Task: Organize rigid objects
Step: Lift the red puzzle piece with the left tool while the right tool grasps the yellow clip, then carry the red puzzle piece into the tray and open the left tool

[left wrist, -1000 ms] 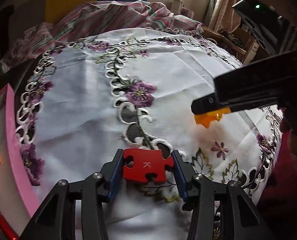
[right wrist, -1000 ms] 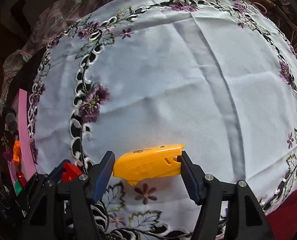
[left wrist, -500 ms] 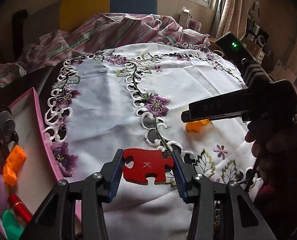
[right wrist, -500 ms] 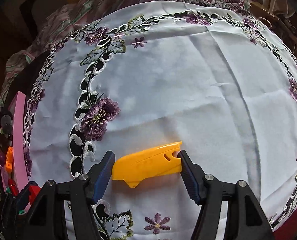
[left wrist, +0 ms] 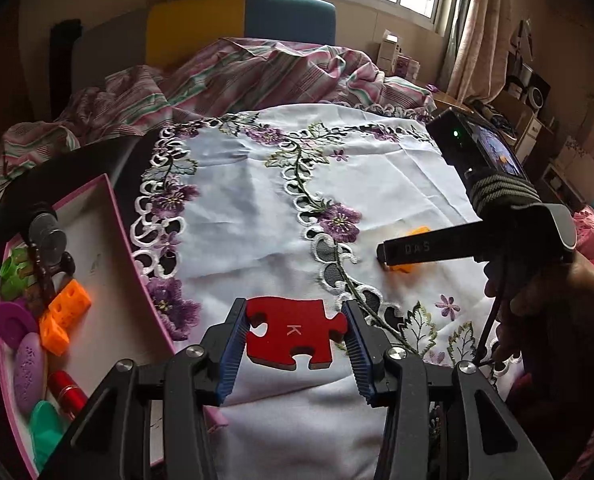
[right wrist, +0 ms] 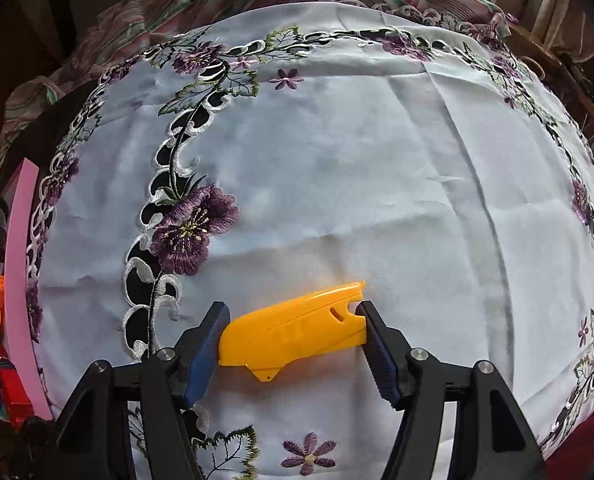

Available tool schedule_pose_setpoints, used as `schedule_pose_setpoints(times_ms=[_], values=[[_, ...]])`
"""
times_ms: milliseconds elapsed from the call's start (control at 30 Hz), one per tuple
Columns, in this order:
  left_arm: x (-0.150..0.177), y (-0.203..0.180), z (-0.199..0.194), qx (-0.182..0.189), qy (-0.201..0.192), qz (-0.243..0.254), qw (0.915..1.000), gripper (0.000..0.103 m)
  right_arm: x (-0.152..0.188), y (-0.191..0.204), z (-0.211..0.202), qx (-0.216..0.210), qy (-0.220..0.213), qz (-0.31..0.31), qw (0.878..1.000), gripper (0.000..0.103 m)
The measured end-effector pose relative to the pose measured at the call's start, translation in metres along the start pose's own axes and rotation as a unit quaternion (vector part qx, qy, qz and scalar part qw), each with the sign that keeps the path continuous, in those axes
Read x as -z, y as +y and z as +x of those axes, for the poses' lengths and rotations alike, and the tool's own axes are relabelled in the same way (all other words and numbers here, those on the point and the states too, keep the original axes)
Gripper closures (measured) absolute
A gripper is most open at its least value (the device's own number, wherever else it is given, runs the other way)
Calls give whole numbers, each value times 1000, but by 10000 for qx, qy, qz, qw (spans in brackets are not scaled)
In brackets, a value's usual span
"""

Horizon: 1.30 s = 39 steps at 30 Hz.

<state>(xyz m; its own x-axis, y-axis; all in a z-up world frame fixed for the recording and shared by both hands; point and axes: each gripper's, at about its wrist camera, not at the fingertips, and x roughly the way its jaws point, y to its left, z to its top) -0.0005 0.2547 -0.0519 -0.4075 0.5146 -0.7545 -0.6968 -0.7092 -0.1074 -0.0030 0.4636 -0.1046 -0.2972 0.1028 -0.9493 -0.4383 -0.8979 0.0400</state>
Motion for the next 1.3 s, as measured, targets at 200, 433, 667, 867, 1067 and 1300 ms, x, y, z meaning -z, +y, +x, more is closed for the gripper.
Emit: schedule_pose_setpoints(times_ms=[200, 433, 667, 867, 1067, 1300], values=[[-1, 9, -8, -54, -77, -140, 9999, 56, 0, 0, -1, 35, -28, -68, 10000, 37], [1, 19, -14, -88, -124, -270, 9995, 56, -1, 2, 2, 35, 12, -130, 9999, 37], [3, 32, -21, -161, -165, -433, 9988, 56, 0, 4, 1, 104, -26, -222, 9997, 37], [6, 55, -29, -149, -163, -741, 9970, 56, 2, 3, -1, 135, -65, -275, 9995, 37], [6, 111, -40, -176, -192, -1500, 9883, 56, 4, 3, 1, 142, -84, -302, 9994, 37], [10, 185, -37, -208, -113, -2435, 9696, 56, -1, 7, 1, 105, -80, -338, 9993, 37]])
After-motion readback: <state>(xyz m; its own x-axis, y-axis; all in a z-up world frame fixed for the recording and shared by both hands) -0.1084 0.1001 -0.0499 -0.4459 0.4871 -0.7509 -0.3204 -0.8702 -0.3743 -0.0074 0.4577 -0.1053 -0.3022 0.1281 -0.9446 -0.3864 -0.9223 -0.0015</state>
